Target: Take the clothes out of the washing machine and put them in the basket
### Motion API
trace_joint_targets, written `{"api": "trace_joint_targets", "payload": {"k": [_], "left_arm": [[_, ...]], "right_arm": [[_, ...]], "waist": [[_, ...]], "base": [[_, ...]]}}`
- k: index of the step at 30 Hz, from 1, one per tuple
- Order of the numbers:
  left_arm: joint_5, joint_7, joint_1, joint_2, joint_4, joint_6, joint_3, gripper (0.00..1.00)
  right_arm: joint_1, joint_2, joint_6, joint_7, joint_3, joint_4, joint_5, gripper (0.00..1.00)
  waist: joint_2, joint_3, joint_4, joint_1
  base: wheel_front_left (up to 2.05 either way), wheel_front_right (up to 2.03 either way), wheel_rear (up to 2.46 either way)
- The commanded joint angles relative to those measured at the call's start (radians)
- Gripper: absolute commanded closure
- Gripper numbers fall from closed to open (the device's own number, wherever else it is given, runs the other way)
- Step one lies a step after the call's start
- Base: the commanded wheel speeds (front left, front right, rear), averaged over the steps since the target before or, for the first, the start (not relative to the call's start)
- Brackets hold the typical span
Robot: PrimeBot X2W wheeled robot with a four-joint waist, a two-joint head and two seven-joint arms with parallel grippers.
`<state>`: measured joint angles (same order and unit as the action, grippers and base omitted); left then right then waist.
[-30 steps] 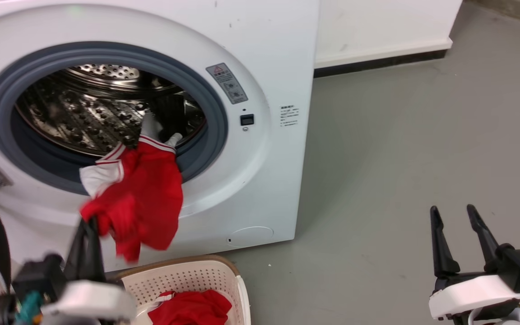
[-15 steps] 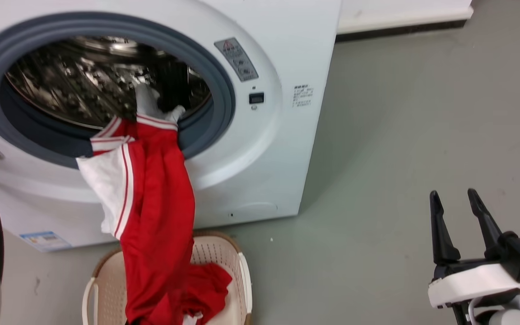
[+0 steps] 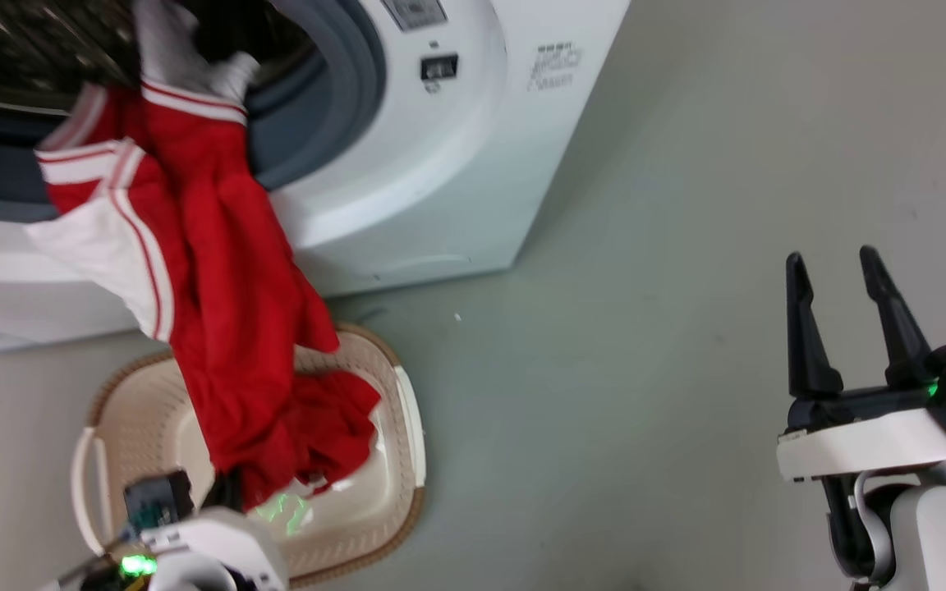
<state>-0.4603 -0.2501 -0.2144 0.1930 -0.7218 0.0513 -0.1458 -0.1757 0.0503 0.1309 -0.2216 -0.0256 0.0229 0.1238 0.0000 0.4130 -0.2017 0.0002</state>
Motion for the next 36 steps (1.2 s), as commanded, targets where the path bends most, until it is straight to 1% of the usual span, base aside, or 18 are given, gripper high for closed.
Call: {"api": "trace_joint_targets", "payload": {"k": [1, 5, 8, 15, 20, 25, 27, 28, 31, 33, 36], "left_arm": [[0.007, -0.007, -0.047, 0.018, -0.036, -0.011, 0.005, 1.00], [0.021, -0.009, -0.164, 0.041, -0.143, -0.033, -0.001, 1.00], [0.022, -0.010, -0.244, 0.070, -0.219, -0.045, 0.003, 1.00], [-0.018, -0.011, -0.405, 0.107, -0.347, -0.072, 0.043, 1.00], [-0.046, -0.009, -0.491, 0.132, -0.425, -0.086, 0.067, 1.00], [-0.056, -0.011, -0.520, 0.135, -0.480, -0.105, 0.065, 1.00], [-0.059, -0.013, -0.516, 0.133, -0.491, -0.113, 0.069, 0.51], [-0.061, -0.014, -0.510, 0.132, -0.494, -0.119, 0.069, 0.00], [-0.056, -0.016, -0.484, 0.125, -0.490, -0.124, 0.068, 0.00], [-0.048, -0.017, -0.465, 0.125, -0.452, -0.117, 0.074, 0.00], [-0.032, -0.017, -0.405, 0.105, -0.374, -0.104, 0.090, 0.00]], "right_arm": [[-0.022, 0.000, 0.000, -0.010, -0.001, -0.001, 0.004, 0.00], [-0.049, 0.000, 0.000, -0.024, 0.003, 0.009, 0.019, 0.00], [-0.071, -0.001, 0.000, -0.035, 0.018, 0.020, 0.032, 0.00], [-0.104, 0.000, 0.000, -0.043, 0.028, 0.027, 0.053, 0.00], [-0.118, 0.000, 0.000, -0.043, 0.037, 0.022, 0.061, 0.00], [-0.111, 0.000, 0.000, -0.043, 0.042, 0.029, 0.072, 0.00], [-0.108, 0.000, 0.000, -0.043, 0.042, 0.032, 0.075, 0.00], [-0.107, 0.000, 0.000, -0.043, 0.042, 0.034, 0.075, 0.00], [-0.099, 0.000, 0.000, -0.043, 0.039, 0.039, 0.070, 0.00], [-0.092, 0.000, 0.000, -0.043, 0.035, 0.042, 0.062, 0.00], [-0.082, 0.000, 0.000, -0.043, 0.026, 0.050, 0.053, 0.00]], "waist": [[0.0000, 0.089, -0.040, -0.0002], [0.0000, 0.154, -0.062, -0.0002], [0.0000, 0.203, -0.084, -0.0002], [0.0000, 0.284, -0.117, -0.0002], [0.0000, 0.308, -0.133, -0.0002], [0.0000, 0.295, -0.139, -0.0002], [0.0000, 0.281, -0.138, -0.0002], [0.0000, 0.274, -0.138, -0.0002], [0.0000, 0.242, -0.131, -0.0002], [0.0000, 0.215, -0.124, -0.0002], [0.0000, 0.168, -0.109, -0.0002]], "base": [[0.00, 0.00, 0.00], [0.00, 0.00, 0.00], [0.00, 0.00, 0.00], [0.00, 0.00, 0.00], [0.00, 0.00, 0.00], [0.00, 0.00, 0.00], [0.00, 0.00, 0.00], [0.00, 0.00, 0.00], [0.00, 0.00, 0.00], [0.00, 0.00, 0.00], [0.00, 0.00, 0.00]]}}
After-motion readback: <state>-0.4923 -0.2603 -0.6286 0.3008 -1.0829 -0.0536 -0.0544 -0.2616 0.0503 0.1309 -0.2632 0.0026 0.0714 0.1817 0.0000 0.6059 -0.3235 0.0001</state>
